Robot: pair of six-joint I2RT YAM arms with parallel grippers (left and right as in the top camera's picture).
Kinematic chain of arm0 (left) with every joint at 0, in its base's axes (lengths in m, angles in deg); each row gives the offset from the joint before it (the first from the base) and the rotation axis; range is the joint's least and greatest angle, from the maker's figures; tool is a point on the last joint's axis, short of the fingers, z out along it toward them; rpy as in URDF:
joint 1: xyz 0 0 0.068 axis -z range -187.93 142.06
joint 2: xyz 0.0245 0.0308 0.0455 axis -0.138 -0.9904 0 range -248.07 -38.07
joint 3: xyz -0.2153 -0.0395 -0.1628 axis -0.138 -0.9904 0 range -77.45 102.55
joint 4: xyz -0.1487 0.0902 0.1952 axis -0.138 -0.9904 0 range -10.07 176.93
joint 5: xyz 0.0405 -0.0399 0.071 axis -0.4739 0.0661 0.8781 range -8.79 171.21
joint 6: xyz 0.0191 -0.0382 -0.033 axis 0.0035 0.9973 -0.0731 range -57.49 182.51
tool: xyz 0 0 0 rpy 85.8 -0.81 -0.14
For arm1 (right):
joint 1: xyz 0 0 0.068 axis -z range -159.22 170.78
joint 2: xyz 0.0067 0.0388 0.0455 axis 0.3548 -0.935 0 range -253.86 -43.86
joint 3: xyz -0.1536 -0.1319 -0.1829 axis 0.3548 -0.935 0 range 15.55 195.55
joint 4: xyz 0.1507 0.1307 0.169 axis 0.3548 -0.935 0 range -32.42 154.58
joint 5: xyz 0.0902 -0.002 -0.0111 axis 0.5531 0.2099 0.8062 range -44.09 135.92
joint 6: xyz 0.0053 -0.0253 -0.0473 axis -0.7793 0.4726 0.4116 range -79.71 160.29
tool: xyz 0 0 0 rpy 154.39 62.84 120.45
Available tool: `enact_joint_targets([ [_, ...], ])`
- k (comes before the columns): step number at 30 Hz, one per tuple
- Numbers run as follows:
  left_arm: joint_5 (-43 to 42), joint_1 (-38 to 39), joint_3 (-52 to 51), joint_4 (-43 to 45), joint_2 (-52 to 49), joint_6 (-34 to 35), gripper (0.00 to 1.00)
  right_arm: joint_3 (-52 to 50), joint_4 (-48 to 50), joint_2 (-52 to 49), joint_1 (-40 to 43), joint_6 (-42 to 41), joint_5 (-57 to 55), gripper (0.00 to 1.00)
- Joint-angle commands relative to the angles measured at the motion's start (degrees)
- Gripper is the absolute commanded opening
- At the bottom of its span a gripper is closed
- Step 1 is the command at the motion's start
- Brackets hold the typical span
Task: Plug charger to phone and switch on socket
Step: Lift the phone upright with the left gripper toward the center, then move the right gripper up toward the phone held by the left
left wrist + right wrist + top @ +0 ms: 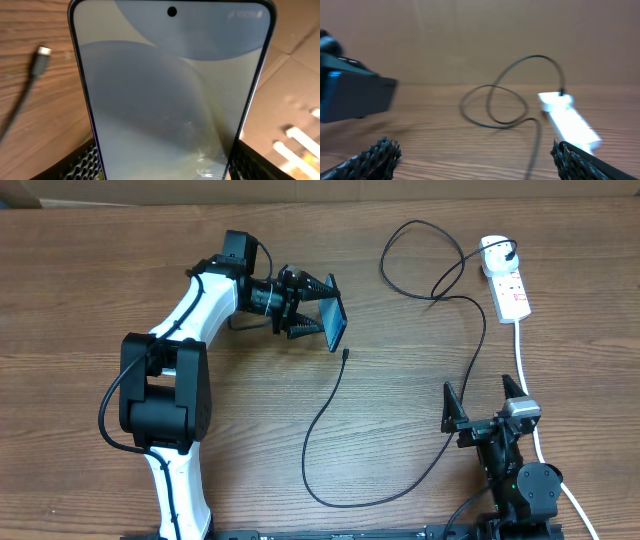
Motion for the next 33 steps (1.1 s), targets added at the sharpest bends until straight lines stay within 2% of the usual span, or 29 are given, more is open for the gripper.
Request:
enact_joint_targets([
  [1, -8.13, -0.81, 1.73, 1.55, -0.66, 4.46, 0.61, -0.59, 0.9, 0.52, -0.52, -9.38, 9.03, 1.0],
  [7, -11.21, -1.42, 1.73, 4.07, -0.66, 7.23, 0.61, -0.59, 1.51, 0.52, -0.52, -29.55, 24.65, 1.0],
  [11, -13.46, -1.68, 1.73, 4.76, -0.66, 8.26, 0.62, -0.59, 1.51, 0.52, -0.52, -35.41, 25.86, 1.0],
  [19, -16.22, -2.69, 1.73, 5.95, -0.66, 9.51, 0.6, -0.48, 7.15, 0.52, -0.52, -35.41, 30.71, 1.0],
  [22, -16.94, -2.89, 1.73, 5.95, -0.66, 9.55, 0.6, 1.53, 7.91, 0.5, -0.52, -32.52, 30.58, 1.0],
  [27, -17.88, -2.91, 1.73, 6.86, -0.66, 11.8, 0.6, 7.08, 1.79, -2.45, -0.52, -24.26, 28.57, 1.0],
  [33, -17.88, -2.89, 1.73, 12.48, -0.66, 18.16, 0.59, 13.18, -4.33, -13.11, -0.52, -17.68, 28.3, 1.0],
])
